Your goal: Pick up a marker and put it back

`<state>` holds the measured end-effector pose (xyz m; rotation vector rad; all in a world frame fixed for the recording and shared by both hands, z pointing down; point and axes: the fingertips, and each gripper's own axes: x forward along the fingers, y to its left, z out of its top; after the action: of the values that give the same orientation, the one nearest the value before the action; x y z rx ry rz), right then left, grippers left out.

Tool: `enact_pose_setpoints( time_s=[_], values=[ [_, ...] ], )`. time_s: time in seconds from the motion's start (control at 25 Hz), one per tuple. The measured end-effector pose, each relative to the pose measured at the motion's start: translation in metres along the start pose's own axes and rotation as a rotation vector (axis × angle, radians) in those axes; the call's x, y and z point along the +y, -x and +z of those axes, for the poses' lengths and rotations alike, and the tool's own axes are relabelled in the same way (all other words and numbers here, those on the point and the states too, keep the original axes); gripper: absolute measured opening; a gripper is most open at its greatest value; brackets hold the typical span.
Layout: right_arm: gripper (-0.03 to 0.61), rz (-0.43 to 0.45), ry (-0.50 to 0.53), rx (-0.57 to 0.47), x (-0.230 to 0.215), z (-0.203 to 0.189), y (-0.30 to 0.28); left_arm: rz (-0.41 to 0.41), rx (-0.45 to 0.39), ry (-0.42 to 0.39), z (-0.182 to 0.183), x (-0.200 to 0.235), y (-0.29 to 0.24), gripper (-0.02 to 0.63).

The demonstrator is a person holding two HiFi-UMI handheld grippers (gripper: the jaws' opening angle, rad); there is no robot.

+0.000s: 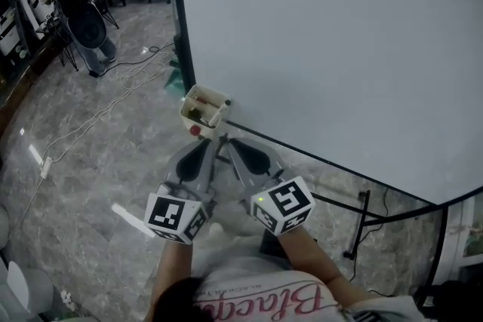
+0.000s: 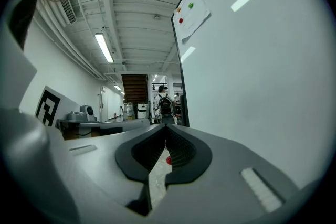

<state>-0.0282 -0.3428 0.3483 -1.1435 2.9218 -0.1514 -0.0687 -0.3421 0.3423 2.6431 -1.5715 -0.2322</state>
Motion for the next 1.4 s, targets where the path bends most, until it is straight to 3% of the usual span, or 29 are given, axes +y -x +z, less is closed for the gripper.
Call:
enact_pose_setpoints(
  time_s=[0.28,0.6,0.84,1.4],
  values=[
    [0.011,-0.080,-0.010,0.050,-0.030,-0.009,-0.038,-0.035,0.007,0.000,0.004,0.034,-0.027,-0.003],
    [0.135,-0.160,-0.079,0.128,-0.065,-0.042,-0.070,-0.075,0.027,0.013,-0.009,0.055,-0.051,-0.003],
    [0.116,-0.172,-0.152,0.097,-0.078,-0.049,-0.082,-0.088,0.024,0.023,-0.015,0.066,-0.062,-0.003],
    [0.063,-0.123,-0.124,0.046,-0.066,-0.029,-0.090,-0.076,0.017,0.027,-0.010,0.079,-0.063,-0.003]
  ],
)
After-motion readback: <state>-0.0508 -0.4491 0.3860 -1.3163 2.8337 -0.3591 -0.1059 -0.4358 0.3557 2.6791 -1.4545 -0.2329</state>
